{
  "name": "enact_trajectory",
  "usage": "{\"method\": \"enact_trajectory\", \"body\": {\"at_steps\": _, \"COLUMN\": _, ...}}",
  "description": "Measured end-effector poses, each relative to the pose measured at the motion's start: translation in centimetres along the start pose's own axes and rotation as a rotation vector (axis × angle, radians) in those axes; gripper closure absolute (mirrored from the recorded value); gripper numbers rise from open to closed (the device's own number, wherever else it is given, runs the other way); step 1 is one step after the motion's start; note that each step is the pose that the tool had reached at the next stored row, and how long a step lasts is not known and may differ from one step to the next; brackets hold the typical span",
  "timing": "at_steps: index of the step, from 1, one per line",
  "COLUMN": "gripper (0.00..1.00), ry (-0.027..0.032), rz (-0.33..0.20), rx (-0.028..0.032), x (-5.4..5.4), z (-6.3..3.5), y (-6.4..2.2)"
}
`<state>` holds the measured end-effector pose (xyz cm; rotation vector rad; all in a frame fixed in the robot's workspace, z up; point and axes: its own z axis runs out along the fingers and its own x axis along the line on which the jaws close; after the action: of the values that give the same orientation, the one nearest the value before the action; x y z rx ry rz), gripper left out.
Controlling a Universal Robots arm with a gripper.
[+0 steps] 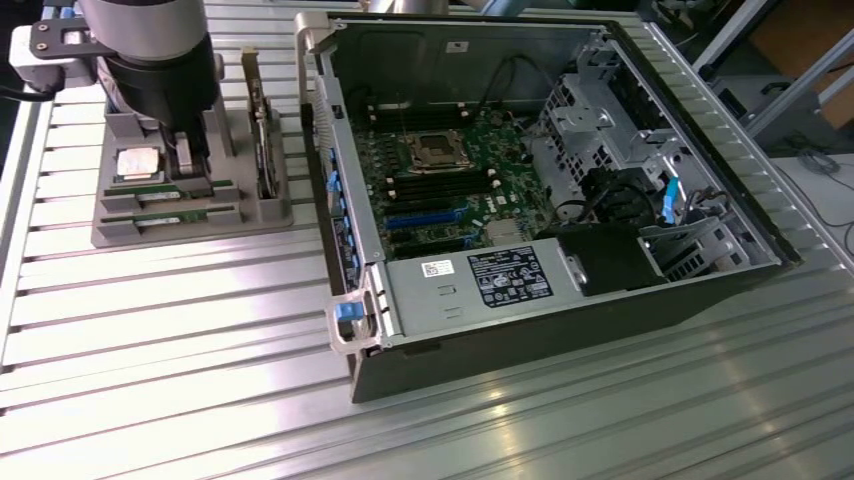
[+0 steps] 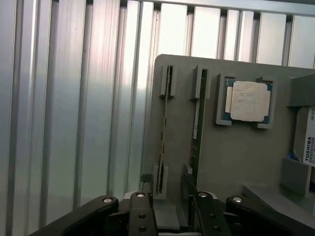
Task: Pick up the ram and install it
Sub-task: 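Pick up the ram and move it above insertion slot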
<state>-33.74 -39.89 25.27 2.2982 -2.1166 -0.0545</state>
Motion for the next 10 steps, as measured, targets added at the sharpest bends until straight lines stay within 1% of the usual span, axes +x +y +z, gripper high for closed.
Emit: {"method": "enact_trajectory", "body": {"at_steps": 10, "gripper": 0.64, "ry": 0.0014, "rz": -0.012, "rx": -0.0003, "x": 0.02, "z": 0.56, "y": -0.14}}
